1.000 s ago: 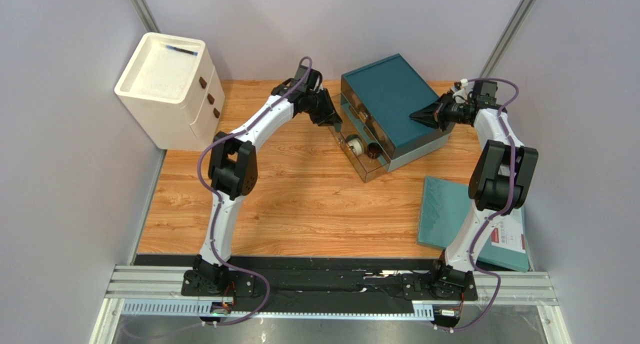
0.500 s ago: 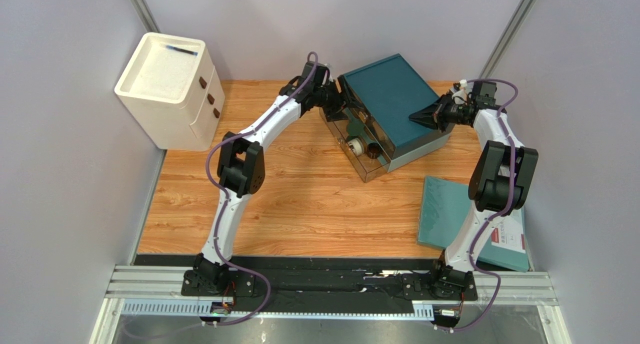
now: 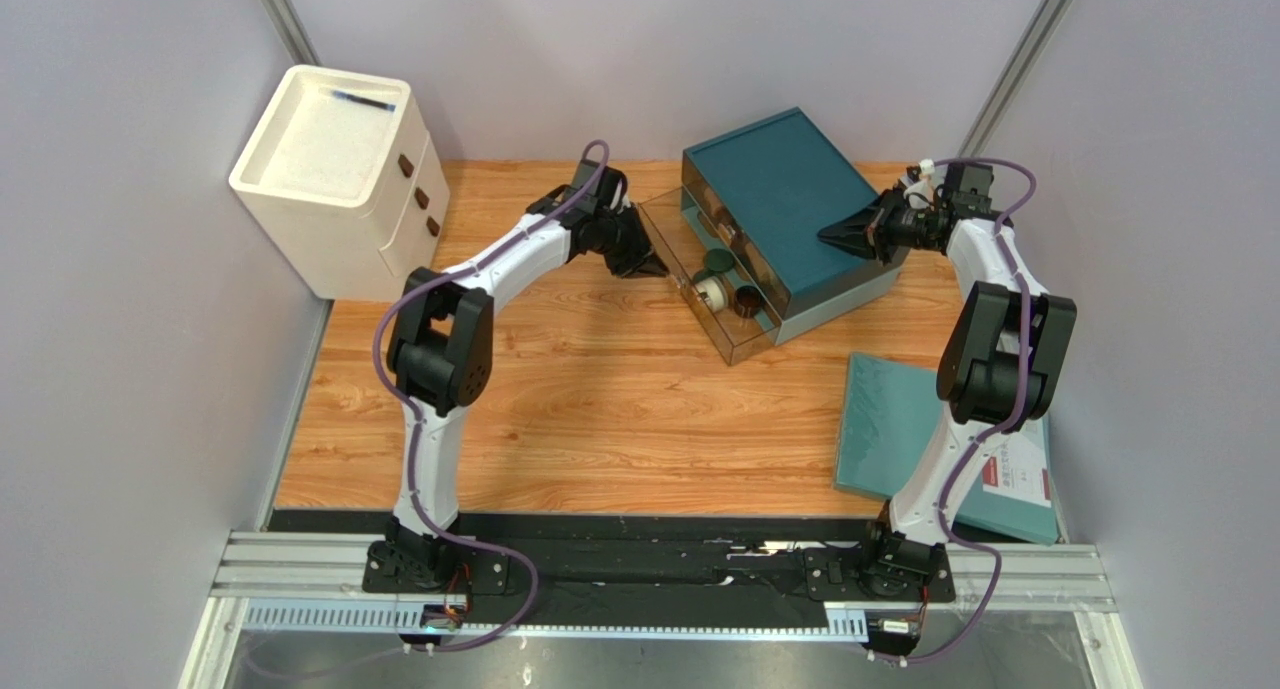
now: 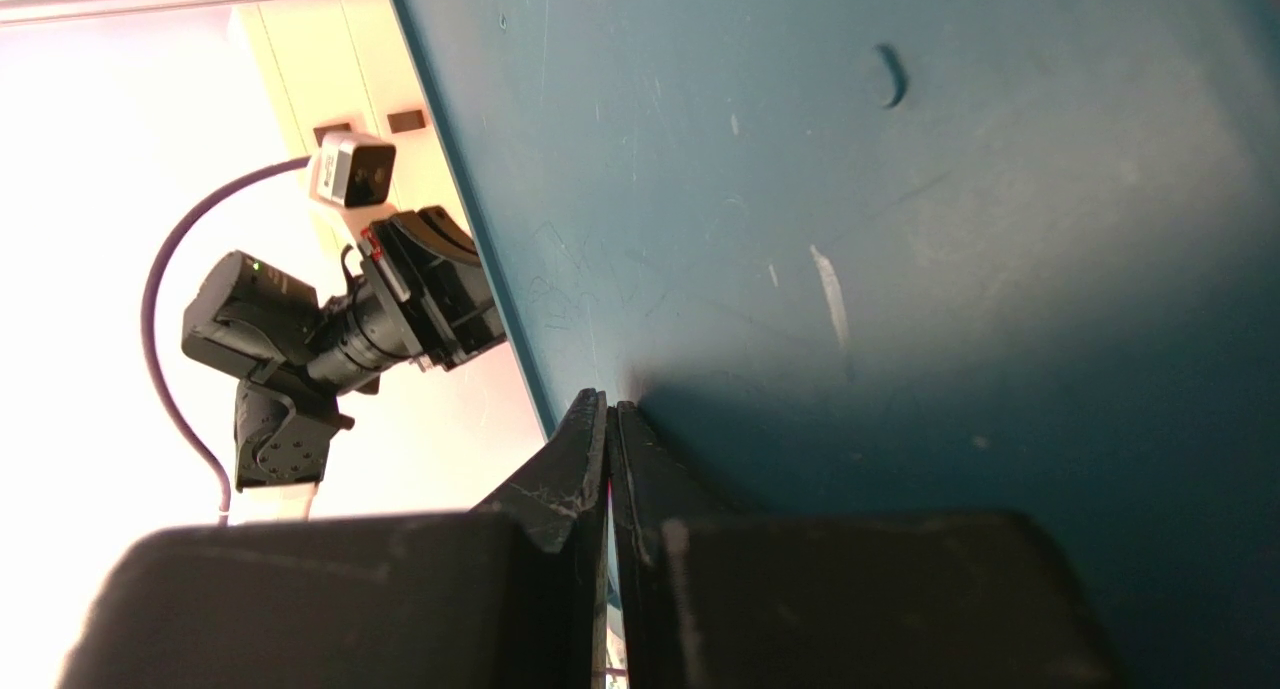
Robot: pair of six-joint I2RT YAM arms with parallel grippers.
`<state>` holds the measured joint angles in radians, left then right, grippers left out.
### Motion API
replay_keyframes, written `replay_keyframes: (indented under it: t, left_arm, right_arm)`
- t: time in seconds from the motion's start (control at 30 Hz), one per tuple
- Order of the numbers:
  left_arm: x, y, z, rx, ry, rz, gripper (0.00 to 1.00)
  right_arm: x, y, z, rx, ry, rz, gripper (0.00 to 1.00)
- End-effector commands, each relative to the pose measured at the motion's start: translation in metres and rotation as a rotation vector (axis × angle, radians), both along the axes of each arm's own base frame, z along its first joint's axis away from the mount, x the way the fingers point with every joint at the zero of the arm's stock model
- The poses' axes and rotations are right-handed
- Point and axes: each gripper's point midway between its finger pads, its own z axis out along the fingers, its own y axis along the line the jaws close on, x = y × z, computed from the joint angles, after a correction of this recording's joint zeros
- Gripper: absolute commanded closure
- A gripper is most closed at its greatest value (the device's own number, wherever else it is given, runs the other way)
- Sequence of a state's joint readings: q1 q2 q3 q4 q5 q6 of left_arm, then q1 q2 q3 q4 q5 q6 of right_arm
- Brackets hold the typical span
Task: Organize the makeup
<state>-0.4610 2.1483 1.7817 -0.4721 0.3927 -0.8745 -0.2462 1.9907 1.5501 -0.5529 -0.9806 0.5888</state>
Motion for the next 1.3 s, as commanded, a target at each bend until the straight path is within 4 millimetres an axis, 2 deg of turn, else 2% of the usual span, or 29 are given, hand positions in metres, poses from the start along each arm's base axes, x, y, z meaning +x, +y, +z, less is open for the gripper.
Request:
replay_keyframes:
  t: [0.0, 0.03, 0.07, 0.1, 0.13, 0.17, 0.2, 0.23, 0.27, 0.33, 0.37, 0.4, 0.43, 0.67, 0.8, 0.87, 0.9, 0.93, 0.97, 1.03, 1.07, 1.1, 1.13, 1.17, 1.2, 1.23, 1.27]
  left_arm:
    - [-0.005, 0.018, 0.010, 0.015, -0.031, 0.022, 1.00]
    - [-0.007, 0.016, 0.005, 0.008, -0.010, 0.007, 1.00]
    - [-0.009, 0.012, -0.010, 0.012, 0.030, 0.001, 1.00]
    - [-0.012, 0.010, -0.018, 0.017, 0.059, -0.007, 1.00]
    - [-0.012, 0.002, -0.016, 0.013, 0.064, -0.024, 1.00]
    - [-0.013, -0.002, -0.031, 0.026, 0.097, -0.029, 1.00]
    - [-0.015, -0.005, -0.036, 0.034, 0.116, -0.037, 1.00]
    - [-0.013, -0.016, -0.031, 0.027, 0.103, -0.050, 1.00]
    - [-0.014, -0.021, -0.041, 0.036, 0.125, -0.054, 1.00]
    - [-0.011, -0.033, -0.038, 0.025, 0.124, -0.065, 1.00]
    - [-0.014, -0.041, -0.048, 0.021, 0.150, -0.073, 1.00]
    - [-0.010, -0.049, -0.042, -0.002, 0.142, -0.082, 1.00]
    - [-0.013, -0.056, -0.049, -0.009, 0.162, -0.085, 1.00]
    - [-0.003, -0.103, -0.032, -0.184, 0.168, -0.062, 1.00]
    - [0.006, -0.143, -0.005, -0.380, 0.149, -0.043, 1.00]
    - [0.008, -0.156, -0.003, -0.404, 0.159, -0.042, 1.00]
    - [0.009, -0.170, 0.021, -0.440, 0.117, -0.074, 1.00]
    - [0.011, -0.175, 0.015, -0.443, 0.126, -0.075, 1.00]
    - [0.010, -0.179, 0.017, -0.450, 0.133, -0.081, 1.00]
    - [0.011, -0.179, 0.025, -0.459, 0.130, -0.079, 1.00]
    - [0.008, -0.173, 0.011, -0.427, 0.154, -0.058, 1.00]
    - [0.009, -0.166, 0.025, -0.421, 0.121, -0.043, 1.00]
    - [0.011, -0.158, 0.025, -0.415, 0.111, -0.027, 1.00]
    - [0.005, -0.149, 0.008, -0.383, 0.134, -0.008, 1.00]
    - [0.006, -0.140, 0.025, -0.379, 0.087, -0.006, 1.00]
    - [0.009, -0.129, 0.028, -0.367, 0.069, 0.003, 1.00]
    - [0.003, -0.117, 0.015, -0.320, 0.085, 0.017, 1.00]
  right_arm:
    - [-0.062, -0.007, -0.135, -0.219, 0.414, 0.004, 0.96]
    - [-0.063, -0.007, -0.135, -0.216, 0.417, 0.004, 0.96]
    - [-0.063, -0.007, -0.136, -0.218, 0.418, 0.003, 0.96]
    - [-0.062, -0.007, -0.135, -0.216, 0.417, 0.003, 0.96]
    - [-0.062, -0.007, -0.135, -0.216, 0.418, 0.002, 0.96]
    - [-0.061, -0.007, -0.135, -0.215, 0.418, 0.000, 0.96]
    - [-0.060, -0.007, -0.135, -0.216, 0.415, 0.000, 0.96]
    - [-0.059, -0.008, -0.134, -0.216, 0.413, -0.001, 0.96]
    - [-0.059, -0.008, -0.134, -0.216, 0.414, -0.001, 0.96]
    - [-0.059, -0.008, -0.133, -0.216, 0.413, -0.002, 0.96]
    - [-0.059, -0.008, -0.134, -0.216, 0.412, -0.001, 0.96]
    - [-0.059, -0.008, -0.134, -0.216, 0.414, -0.001, 0.96]
    - [-0.059, -0.007, -0.134, -0.214, 0.415, -0.001, 0.96]
    - [-0.060, -0.007, -0.135, -0.214, 0.419, 0.001, 0.96]
    - [-0.060, -0.007, -0.136, -0.214, 0.419, 0.002, 0.96]
    - [-0.061, -0.007, -0.137, -0.209, 0.424, 0.003, 0.96]
    - [-0.060, -0.007, -0.137, -0.210, 0.421, 0.003, 0.96]
    - [-0.059, -0.007, -0.137, -0.210, 0.421, 0.003, 0.96]
    - [-0.059, -0.007, -0.136, -0.209, 0.419, 0.002, 0.96]
    - [-0.058, -0.007, -0.135, -0.208, 0.417, 0.002, 0.96]
    - [-0.058, -0.008, -0.134, -0.209, 0.414, 0.000, 0.96]
    - [-0.057, -0.008, -0.133, -0.212, 0.411, 0.001, 0.96]
    - [-0.057, -0.008, -0.133, -0.214, 0.411, 0.000, 0.96]
    - [-0.057, -0.008, -0.131, -0.214, 0.407, -0.001, 0.96]
    - [-0.057, -0.007, -0.131, -0.212, 0.410, -0.001, 0.96]
    - [-0.057, -0.007, -0.130, -0.206, 0.407, 0.000, 0.96]
    - [-0.057, -0.007, -0.129, -0.205, 0.403, -0.001, 0.96]
